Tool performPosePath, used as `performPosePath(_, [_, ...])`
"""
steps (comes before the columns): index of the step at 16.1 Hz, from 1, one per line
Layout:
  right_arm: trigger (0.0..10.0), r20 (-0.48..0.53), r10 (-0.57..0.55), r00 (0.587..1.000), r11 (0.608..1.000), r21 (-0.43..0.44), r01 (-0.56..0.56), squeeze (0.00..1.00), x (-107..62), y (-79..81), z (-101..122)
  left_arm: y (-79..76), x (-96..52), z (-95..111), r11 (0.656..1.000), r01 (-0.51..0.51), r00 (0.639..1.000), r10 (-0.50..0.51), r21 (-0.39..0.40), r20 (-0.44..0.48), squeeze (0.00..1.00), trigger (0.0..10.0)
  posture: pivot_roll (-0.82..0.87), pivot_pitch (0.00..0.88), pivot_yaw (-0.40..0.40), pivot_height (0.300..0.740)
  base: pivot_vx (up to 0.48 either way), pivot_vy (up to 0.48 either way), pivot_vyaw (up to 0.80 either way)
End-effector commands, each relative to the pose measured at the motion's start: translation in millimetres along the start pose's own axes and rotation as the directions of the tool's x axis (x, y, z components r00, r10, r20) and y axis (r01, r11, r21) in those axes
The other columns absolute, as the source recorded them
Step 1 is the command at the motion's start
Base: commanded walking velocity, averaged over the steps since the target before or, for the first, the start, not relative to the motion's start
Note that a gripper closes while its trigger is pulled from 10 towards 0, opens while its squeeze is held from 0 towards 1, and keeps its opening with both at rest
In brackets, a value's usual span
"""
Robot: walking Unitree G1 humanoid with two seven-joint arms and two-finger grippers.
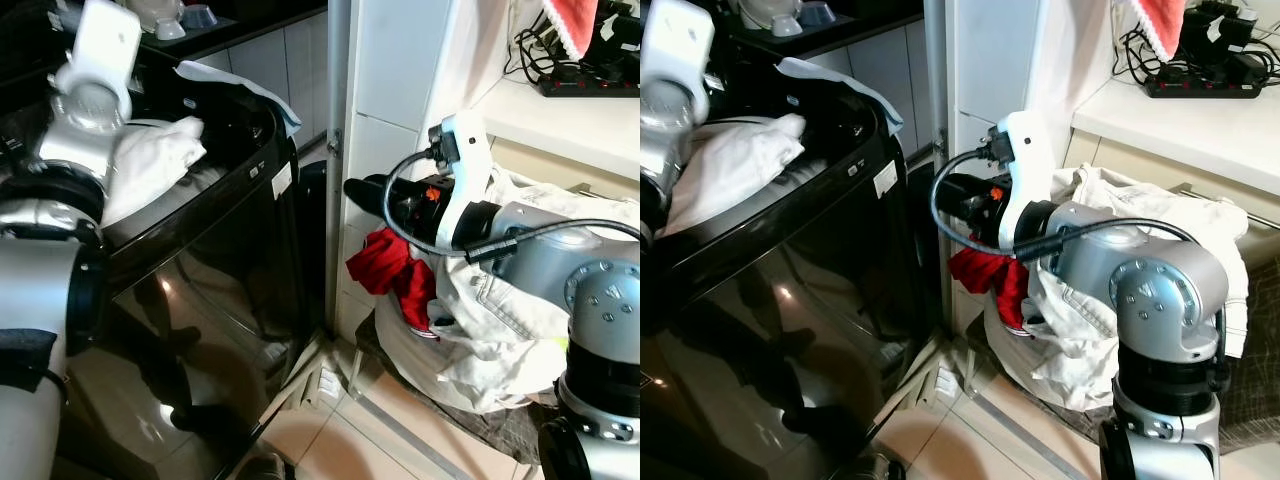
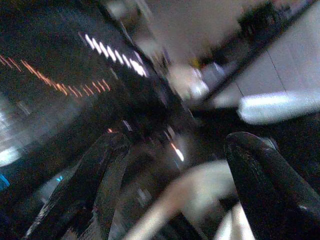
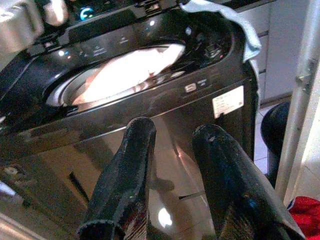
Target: Clothes washing
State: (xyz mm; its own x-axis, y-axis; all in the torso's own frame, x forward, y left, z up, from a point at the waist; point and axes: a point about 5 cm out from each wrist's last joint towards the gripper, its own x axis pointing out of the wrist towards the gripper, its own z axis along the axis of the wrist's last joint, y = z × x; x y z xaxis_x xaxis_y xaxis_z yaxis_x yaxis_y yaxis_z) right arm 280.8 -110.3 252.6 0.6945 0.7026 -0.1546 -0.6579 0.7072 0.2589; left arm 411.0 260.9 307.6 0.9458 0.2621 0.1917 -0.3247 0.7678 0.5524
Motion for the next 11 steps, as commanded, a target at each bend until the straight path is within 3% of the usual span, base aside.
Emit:
performPosePath(1, [10.0, 0.035, -0.051, 0.998, 0.999, -0.004, 0.051, 0.00, -2.2, -5.3, 7, 3.1, 1.7, 20, 1.000, -0.003, 0.996, 0.002, 0.013, 0.089, 0.00, 10.0, -0.04, 0.000, 0.077, 0.740, 0.000, 0.000, 0.00])
performPosePath(2, [10.0, 0.024, -0.114, 0.993, 0.993, -0.010, 0.114, 0.00, -4.4, -12.6, 4, -15.2, -0.4, 24, 0.987, 0.145, 0.982, -0.134, -0.074, 0.135, 0.00, 10.0, -0.04, 0.000, 0.078, 0.740, 0.000, 0.000, 0.00])
performPosePath(3, [10.0, -0.005, -0.277, 0.961, 0.958, -0.082, 0.275, 0.00, -8.5, -30.6, -2, -51.5, -10.8, 30, 0.874, 0.420, 0.896, -0.357, -0.245, 0.263, 0.00, 10.0, -0.05, 0.000, 0.081, 0.740, 0.000, 0.000, 0.00])
performPosePath(4, [10.0, -0.024, -0.387, 0.922, 0.916, -0.127, 0.381, 0.00, -12.3, -44.6, -6, -68.0, -19.3, 29, 0.816, 0.511, 0.846, -0.424, -0.269, 0.322, 0.00, 10.0, -0.05, 0.000, 0.085, 0.740, 0.000, 0.000, 0.00])
performPosePath(6, [10.0, -0.018, -0.493, 0.870, 0.860, -0.163, 0.484, 0.00, -18.7, -60.3, -5, -85.6, -32.2, 24, 0.741, 0.602, 0.787, -0.487, -0.298, 0.378, 0.00, 10.0, -0.05, 0.000, 0.084, 0.740, 0.000, 0.000, 0.00])
performPosePath(7, [10.0, -0.009, -0.507, 0.862, 0.850, -0.171, 0.498, 0.34, -22.7, -65.4, -2, -97.0, -45.3, 21, 0.660, 0.684, 0.721, -0.545, -0.312, 0.428, 0.00, 10.0, -0.05, 0.000, 0.083, 0.740, 0.000, 0.000, 0.00])
performPosePath(8, [10.0, -0.005, -0.516, 0.856, 0.845, -0.165, 0.509, 1.00, -28.1, -69.7, 1, -109.8, -67.4, 18, 0.528, 0.797, 0.599, -0.623, -0.293, 0.504, 0.00, 10.0, -0.05, 0.000, 0.080, 0.740, 0.000, 0.000, 0.00])
performPosePath(9, [10.0, -0.014, -0.532, 0.847, 0.835, -0.177, 0.522, 1.00, -33.0, -74.1, 3, -119.5, -89.1, 15, 0.412, 0.876, 0.479, -0.683, -0.251, 0.551, 0.00, 10.0, -0.05, 0.000, 0.078, 0.740, 0.000, 0.000, 0.00])
performPosePath(10, [10.0, -0.058, -0.552, 0.832, 0.821, -0.214, 0.530, 1.00, -39.0, -82.0, 2, -131.3, -116.0, 11, 0.287, 0.944, 0.328, -0.751, -0.165, 0.573, 0.00, 10.0, -0.05, 0.000, 0.076, 0.740, 0.000, 0.000, 0.00])
performPosePath(11, [10.0, -0.131, -0.543, 0.829, 0.824, -0.271, 0.497, 1.00, -43.1, -86.2, -3, -139.8, -130.5, 7, 0.231, 0.966, 0.257, -0.790, -0.117, 0.557, 0.00, 10.0, -0.04, 0.000, 0.074, 0.740, 0.000, 0.000, 0.00])
